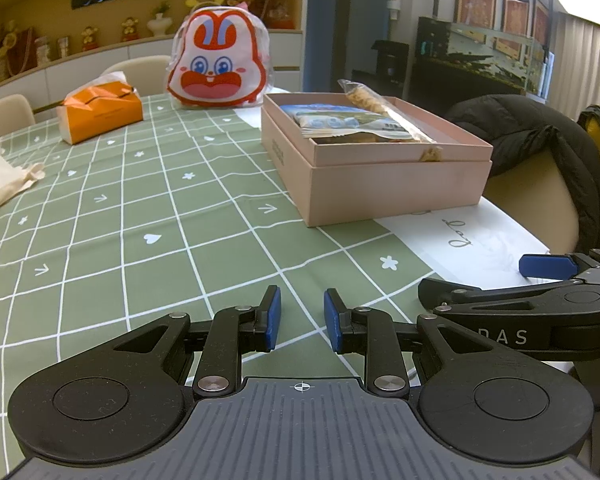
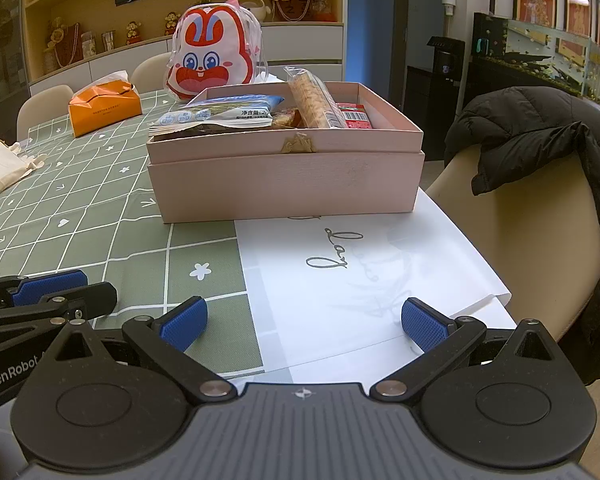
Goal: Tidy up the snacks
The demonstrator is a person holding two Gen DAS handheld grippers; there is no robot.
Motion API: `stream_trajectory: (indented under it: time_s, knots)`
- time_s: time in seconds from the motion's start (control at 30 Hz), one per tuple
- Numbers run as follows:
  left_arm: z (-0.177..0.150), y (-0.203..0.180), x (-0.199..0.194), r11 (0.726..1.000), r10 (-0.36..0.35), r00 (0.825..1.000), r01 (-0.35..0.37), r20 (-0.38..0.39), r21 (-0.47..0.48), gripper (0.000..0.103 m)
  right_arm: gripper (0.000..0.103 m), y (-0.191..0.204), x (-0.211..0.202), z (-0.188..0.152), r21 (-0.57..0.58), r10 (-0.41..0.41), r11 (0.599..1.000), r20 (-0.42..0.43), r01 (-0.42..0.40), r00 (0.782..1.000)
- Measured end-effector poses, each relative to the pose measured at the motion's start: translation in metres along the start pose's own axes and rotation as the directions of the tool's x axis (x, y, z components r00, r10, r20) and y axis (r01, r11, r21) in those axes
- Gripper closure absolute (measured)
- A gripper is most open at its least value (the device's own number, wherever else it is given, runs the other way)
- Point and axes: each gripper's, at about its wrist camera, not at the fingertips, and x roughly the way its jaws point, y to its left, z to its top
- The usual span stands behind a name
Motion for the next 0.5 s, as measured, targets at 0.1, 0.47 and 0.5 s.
stream_trajectory:
  time_s: [0.1, 0.47, 0.5]
  knots:
    - [0.0, 0.0005, 0.0001, 1.0, -0.001, 1.0, 0.001, 0.0, -0.001, 0.076, 0.0, 0.0, 0.0, 0.0, 0.0, 0.0, 1.0, 0.0, 0.0, 1.0]
    - [0.0002, 0.0033, -0.0001, 1.0, -0.02, 1.0, 0.02, 0.001, -0.016, 0.076, 0.0, 0.0, 0.0, 0.0001, 0.0, 0.0, 1.0, 0.0, 0.0, 1.0]
    - [0.0004, 0.0037, -0.0001, 1.0, -0.019, 1.0, 0.019, 0.002, -0.016, 0.076, 0.0, 0.0, 0.0, 0.0003, 0.0, 0.0, 1.0, 0.0, 0.0, 1.0]
